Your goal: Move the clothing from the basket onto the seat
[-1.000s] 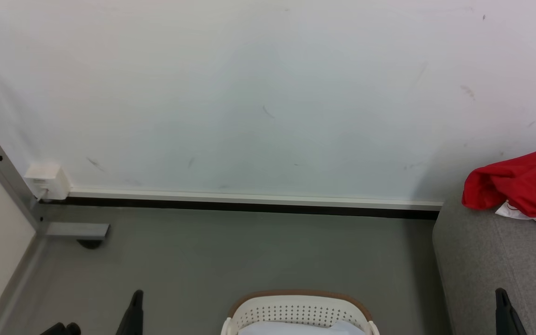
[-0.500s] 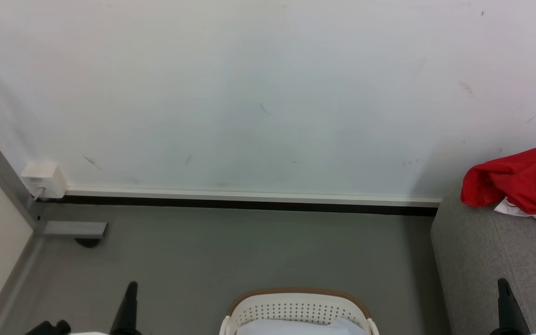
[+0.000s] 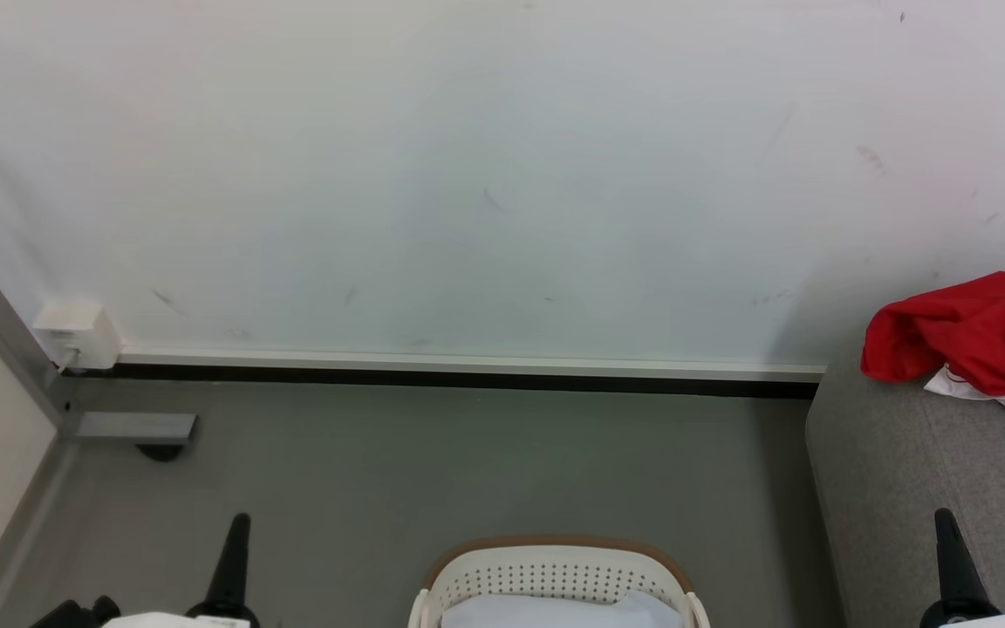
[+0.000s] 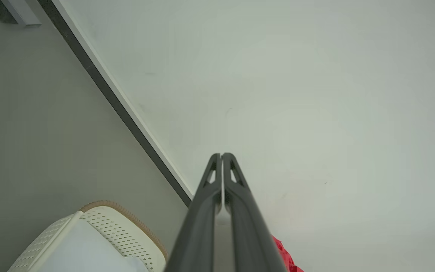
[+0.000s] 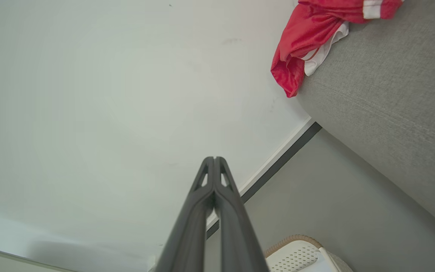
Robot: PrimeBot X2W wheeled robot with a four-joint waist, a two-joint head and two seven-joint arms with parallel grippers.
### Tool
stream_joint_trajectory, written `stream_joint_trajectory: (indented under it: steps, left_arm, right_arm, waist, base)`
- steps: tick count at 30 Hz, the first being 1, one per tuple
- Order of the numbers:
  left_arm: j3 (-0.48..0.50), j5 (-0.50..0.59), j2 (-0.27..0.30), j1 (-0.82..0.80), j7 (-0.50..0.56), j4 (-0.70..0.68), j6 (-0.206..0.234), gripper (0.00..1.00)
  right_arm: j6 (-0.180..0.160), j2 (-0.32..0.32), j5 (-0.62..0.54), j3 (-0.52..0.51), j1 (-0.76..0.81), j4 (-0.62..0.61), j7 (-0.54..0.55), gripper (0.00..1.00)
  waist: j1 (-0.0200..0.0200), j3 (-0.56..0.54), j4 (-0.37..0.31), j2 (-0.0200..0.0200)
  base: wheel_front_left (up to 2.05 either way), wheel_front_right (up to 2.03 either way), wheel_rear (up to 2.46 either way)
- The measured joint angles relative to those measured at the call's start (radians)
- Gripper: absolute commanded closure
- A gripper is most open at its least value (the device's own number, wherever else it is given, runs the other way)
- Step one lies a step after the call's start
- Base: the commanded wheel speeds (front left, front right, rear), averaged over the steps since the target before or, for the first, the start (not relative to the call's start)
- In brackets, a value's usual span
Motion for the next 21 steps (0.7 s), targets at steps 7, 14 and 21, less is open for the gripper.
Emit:
stream_joint_trajectory:
  steps: [7, 14, 21]
  left_arm:
    - [0.01, -0.066, -0.001, -0.005, 0.015, -0.009, 0.0, 1.0]
    - [0.019, -0.128, -0.002, -0.012, 0.035, -0.019, 0.0, 1.0]
    - [0.028, -0.187, -0.004, -0.017, 0.05, -0.027, 0.0, 1.0]
  right_arm:
    - [0.0, -0.001, 0.076, -0.002, -0.005, -0.003, 0.016, 1.0]
    - [0.0, -0.002, 0.147, -0.003, -0.019, -0.007, 0.032, 1.0]
    - [0.0, -0.002, 0.213, -0.005, -0.024, -0.011, 0.05, 1.0]
  waist:
    - [-0.0001, 0.004, -0.003, 0.0]
    - [0.0, 0.008, -0.006, 0.0]
    - [0.0, 0.013, -0.008, 0.0]
  base:
    - [0.0, 0.0, 0.0]
    - [0.0, 0.0, 0.0]
    - [0.0, 0.0, 0.0]
